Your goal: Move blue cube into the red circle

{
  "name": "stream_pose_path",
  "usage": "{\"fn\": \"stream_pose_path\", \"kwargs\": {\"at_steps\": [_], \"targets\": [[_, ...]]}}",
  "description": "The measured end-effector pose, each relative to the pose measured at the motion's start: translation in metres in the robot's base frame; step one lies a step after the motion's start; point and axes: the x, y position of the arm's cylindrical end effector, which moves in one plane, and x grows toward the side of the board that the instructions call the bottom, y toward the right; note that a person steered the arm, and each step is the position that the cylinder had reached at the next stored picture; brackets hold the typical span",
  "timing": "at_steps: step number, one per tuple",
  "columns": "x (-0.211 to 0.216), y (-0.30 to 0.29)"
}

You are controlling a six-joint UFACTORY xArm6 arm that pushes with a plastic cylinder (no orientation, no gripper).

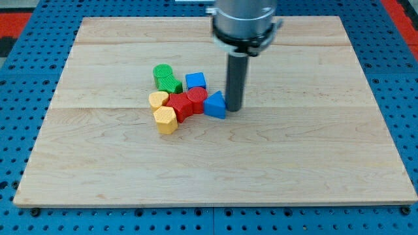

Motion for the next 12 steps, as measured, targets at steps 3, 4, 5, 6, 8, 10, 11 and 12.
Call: {"fn": "stream_pose_path", "kwargs": {"at_steps": [3,4,5,6,8,10,11,12], "targets": [[-0.004,0.031],[-0.039,0.05],[-0.086,0.044],[-0.081,0.011],[-0.021,-0.034],[-0.036,-0.067],[-0.034,-0.077],[-0.025,-0.078]]}}
